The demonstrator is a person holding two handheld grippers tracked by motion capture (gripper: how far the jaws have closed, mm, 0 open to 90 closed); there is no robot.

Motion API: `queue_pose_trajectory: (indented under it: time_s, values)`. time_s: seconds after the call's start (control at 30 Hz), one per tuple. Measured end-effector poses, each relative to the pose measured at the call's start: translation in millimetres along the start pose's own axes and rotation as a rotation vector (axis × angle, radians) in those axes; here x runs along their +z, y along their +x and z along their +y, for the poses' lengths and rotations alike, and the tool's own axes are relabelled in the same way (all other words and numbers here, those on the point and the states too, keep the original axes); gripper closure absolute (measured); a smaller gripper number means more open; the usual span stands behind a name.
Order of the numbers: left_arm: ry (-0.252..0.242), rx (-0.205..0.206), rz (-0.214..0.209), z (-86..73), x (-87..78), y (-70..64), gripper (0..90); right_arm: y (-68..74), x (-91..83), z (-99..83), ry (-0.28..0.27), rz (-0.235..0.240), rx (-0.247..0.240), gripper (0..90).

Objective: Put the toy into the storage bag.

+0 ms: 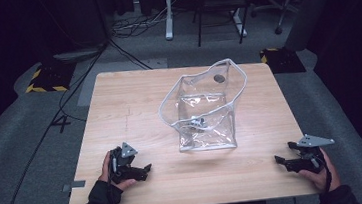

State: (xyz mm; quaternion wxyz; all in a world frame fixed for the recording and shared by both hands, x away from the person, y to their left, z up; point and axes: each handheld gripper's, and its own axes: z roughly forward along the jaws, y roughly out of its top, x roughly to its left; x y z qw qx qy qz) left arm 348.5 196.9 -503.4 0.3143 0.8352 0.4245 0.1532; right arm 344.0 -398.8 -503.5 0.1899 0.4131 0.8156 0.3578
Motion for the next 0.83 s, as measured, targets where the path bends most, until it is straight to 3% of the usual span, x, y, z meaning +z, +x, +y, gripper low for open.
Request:
queue_pose_trajectory:
  time_s: [0.83]
  values:
    - [0.003,0.0,-0.001,0.7,0.4,0.1,0.4,-0.4,0.6,0.2,-0.003,-0.001,0.001,15.3]
